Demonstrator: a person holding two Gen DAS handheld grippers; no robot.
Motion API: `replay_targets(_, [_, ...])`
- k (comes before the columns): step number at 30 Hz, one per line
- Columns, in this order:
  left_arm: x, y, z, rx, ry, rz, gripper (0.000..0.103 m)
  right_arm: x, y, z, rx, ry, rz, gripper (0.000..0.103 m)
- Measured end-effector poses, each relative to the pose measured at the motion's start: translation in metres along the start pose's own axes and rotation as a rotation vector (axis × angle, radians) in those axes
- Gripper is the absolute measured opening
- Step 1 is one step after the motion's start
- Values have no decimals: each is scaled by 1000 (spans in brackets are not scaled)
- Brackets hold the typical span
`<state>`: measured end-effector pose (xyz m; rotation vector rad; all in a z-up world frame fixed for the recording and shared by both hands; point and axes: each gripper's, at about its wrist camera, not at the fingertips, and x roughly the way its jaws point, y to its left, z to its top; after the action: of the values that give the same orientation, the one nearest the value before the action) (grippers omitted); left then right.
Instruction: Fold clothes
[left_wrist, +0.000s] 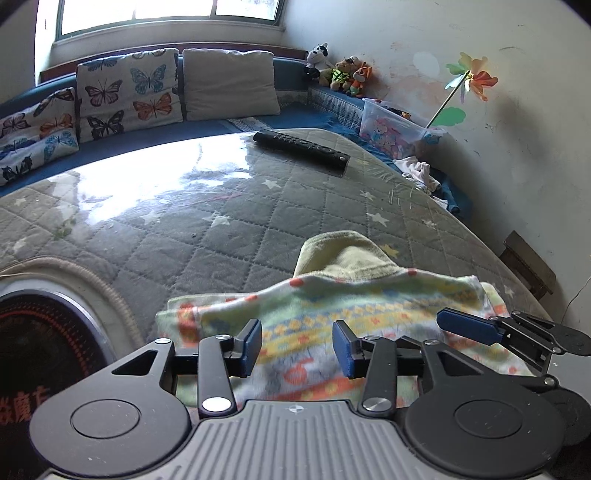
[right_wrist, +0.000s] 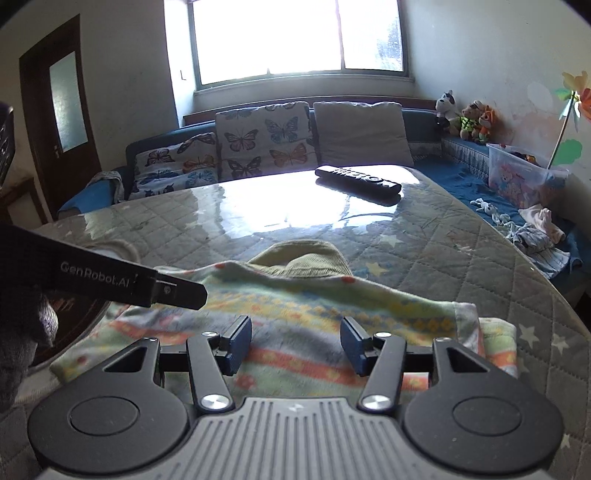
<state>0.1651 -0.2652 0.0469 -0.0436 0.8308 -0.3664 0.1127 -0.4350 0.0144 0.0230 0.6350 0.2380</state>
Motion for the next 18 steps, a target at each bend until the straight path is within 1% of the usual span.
replay_targets(2, [-5, -2, -5, 7, 0, 4, 48, -4, 3, -4, -9, 5, 0, 57])
replay_targets(8, [-20, -4, -22, 17, -4, 23, 53, -22, 9, -20, -26, 13, -9, 59])
replay_targets(10, [-24, -4, -28, 23, -4, 31, 53, -29, 11, -26, -30, 12, -14, 62])
replay_targets(15, [-32, -3, -45, 38, 0, 48, 55, -40, 16, -38, -32, 9, -30, 63])
replay_targets(17, [-35, -2, -50, 44, -3, 55, 57, -43, 18, -40, -29, 7, -34, 67])
replay_targets(18, [-37, -2, -53, 47, -4, 58, 59, -46, 19, -42, -25, 4, -38, 71])
